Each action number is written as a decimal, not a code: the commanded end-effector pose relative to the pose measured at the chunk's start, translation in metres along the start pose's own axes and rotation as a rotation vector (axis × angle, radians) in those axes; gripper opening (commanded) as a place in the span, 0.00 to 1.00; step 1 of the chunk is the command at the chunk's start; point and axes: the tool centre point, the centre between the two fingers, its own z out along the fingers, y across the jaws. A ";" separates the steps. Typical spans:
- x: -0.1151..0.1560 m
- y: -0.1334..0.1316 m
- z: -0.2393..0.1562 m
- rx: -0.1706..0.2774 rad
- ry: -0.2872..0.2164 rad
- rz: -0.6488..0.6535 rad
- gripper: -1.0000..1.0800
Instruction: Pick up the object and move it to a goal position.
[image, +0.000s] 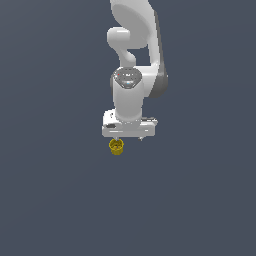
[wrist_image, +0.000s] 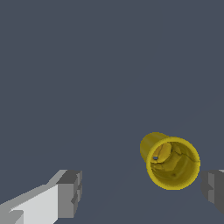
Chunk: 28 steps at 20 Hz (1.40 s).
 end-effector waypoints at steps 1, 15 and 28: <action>0.000 0.000 0.000 0.000 0.000 0.000 0.96; 0.007 0.014 -0.020 -0.007 0.023 0.052 0.96; -0.003 0.031 0.009 -0.002 0.020 0.256 0.96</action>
